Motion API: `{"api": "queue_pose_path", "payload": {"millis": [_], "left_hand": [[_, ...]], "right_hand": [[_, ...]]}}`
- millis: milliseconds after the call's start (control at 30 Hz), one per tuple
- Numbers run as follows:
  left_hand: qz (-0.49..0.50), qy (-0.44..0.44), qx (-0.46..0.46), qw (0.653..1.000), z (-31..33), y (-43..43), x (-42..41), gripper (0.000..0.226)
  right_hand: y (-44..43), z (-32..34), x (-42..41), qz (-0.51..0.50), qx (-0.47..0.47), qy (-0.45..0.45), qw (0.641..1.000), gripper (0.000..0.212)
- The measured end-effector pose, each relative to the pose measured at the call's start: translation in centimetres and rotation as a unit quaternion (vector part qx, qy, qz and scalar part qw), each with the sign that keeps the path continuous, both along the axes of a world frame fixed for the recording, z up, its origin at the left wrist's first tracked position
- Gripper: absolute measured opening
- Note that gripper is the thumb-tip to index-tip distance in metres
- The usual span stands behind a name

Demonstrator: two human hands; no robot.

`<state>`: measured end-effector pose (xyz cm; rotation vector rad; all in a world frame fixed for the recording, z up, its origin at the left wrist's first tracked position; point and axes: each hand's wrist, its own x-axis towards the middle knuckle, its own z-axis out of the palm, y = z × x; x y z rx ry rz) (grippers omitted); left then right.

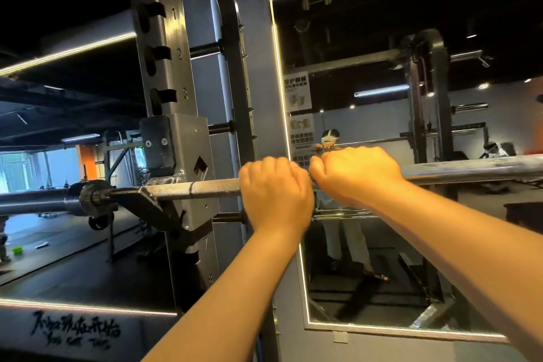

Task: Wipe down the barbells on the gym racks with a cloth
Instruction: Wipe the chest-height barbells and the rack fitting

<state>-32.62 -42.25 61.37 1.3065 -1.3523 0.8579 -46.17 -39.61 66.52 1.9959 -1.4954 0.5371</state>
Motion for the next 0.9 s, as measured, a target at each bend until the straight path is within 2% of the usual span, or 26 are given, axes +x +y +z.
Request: {"api": "queue_pose_path", "payload": {"millis": [100,233,333,433,533,600,767,867,900], "left_hand": [[-0.019,-0.042,0.003,0.999,-0.4,0.6,-0.8,0.041],[-0.065,-0.119,0.027,0.990,-0.2,0.8,2.0,0.043],[-0.048,-0.102,0.037,0.993,0.3,0.5,4.3,0.043],[-0.028,-0.027,0.026,0.999,0.6,0.0,4.3,0.040],[0.003,0.007,0.018,1.000,0.2,0.0,2.2,0.044],[0.013,-0.007,0.028,1.000,-0.4,0.3,0.7,0.044],[-0.072,-0.093,0.045,0.992,-0.8,1.4,2.5,0.043],[0.005,-0.132,0.090,0.987,0.5,0.9,5.9,0.051],[0.026,-0.111,0.106,0.988,0.9,0.8,6.8,0.057]], "right_hand": [[-0.1,0.1,-0.1,-0.008,0.016,0.015,1.000,0.039],[0.1,0.1,-0.3,0.007,0.004,0.018,1.000,0.041],[0.4,0.1,-0.2,0.019,-0.001,-0.007,1.000,0.036],[0.5,0.1,-0.1,0.029,-0.007,-0.029,0.999,0.029],[0.2,0.1,-0.1,0.013,-0.014,-0.012,1.000,0.038],[0.1,-0.1,-0.1,0.005,-0.013,-0.007,1.000,0.046],[0.7,-0.1,-0.1,0.009,-0.019,-0.007,1.000,0.035],[0.8,-0.1,-0.1,0.016,-0.027,0.021,0.999,0.024],[0.7,-0.1,-0.2,0.018,-0.026,0.030,0.999,0.025]]}}
